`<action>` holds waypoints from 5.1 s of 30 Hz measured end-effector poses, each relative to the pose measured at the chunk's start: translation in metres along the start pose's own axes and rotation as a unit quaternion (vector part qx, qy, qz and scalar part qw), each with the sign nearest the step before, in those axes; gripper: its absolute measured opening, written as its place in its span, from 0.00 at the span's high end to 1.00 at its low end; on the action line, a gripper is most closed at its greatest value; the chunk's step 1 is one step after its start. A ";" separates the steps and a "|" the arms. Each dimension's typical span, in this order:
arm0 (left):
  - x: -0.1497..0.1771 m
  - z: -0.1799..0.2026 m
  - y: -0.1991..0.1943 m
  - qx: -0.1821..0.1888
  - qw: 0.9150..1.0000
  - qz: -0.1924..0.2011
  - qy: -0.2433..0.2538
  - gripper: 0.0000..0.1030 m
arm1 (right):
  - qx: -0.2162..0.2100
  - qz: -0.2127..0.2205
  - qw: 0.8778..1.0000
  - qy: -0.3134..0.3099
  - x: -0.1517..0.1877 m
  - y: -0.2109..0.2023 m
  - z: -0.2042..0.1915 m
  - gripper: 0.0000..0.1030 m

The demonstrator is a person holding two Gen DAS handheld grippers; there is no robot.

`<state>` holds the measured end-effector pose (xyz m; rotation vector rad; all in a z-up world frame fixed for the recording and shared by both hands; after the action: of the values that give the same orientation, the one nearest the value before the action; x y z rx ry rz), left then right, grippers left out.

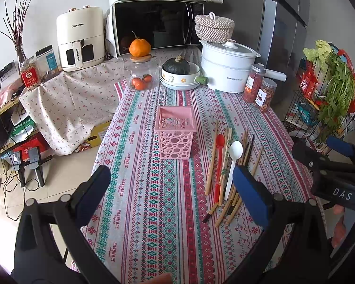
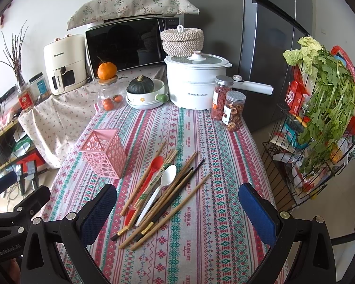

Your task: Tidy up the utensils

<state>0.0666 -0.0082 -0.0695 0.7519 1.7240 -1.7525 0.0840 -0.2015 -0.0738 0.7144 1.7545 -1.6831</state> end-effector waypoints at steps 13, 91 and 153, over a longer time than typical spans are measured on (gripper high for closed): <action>0.000 0.001 0.000 0.000 1.000 0.000 0.000 0.01 | -0.001 0.000 1.000 0.001 0.000 0.000 0.000 0.00; -0.044 0.098 0.179 0.096 0.966 -0.221 0.092 0.94 | -0.058 -0.285 0.947 0.136 0.047 0.213 0.077 0.39; -0.125 -0.033 0.034 0.099 0.971 0.216 -0.009 0.94 | -0.147 0.096 0.983 0.059 -0.097 0.007 -0.023 0.94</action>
<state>0.1770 0.0253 -0.0017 1.1014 1.2624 -1.6267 0.1539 -0.1762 -0.0070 0.8299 1.8965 -1.2434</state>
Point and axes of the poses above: each gripper's, at about its wrist camera, not at the fingertips, and y roughly the way its jaws point, z to its right, x to its underside, the point moved 9 cm from there along y, roughly the way its jaws point
